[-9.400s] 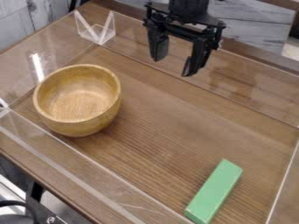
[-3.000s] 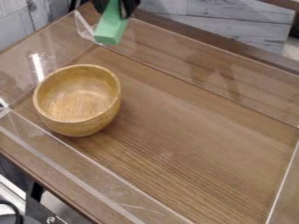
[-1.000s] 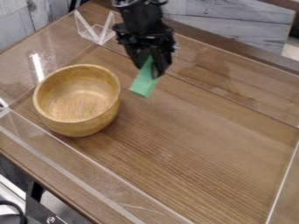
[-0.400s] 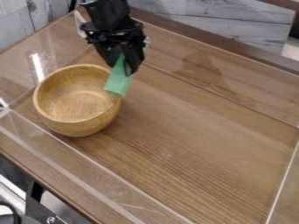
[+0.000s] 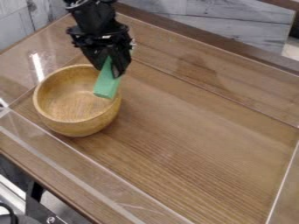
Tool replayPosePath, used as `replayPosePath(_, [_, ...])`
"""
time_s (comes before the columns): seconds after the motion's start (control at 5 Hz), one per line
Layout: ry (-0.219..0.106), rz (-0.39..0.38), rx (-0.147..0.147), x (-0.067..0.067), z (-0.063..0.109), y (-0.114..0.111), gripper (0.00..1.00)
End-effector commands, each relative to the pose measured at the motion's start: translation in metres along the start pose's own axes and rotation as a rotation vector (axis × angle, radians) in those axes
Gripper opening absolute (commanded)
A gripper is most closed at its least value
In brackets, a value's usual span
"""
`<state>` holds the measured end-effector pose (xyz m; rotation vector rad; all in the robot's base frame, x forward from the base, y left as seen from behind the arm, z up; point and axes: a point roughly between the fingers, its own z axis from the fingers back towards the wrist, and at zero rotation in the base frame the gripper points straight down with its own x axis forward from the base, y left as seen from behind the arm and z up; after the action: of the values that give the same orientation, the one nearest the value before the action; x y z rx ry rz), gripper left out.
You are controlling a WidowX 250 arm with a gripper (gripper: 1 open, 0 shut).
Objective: Put the green block in the brown bowl
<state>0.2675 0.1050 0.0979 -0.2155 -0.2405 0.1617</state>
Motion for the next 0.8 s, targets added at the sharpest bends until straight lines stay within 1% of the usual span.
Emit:
replayPosePath(0.0, [-0.061, -0.009, 0.026, 0.005, 0.017, 0.004, 0.00])
replayPosePath(0.6, [-0.042, 0.011, 0.034, -0.004, 0.016, 0.018, 0.00])
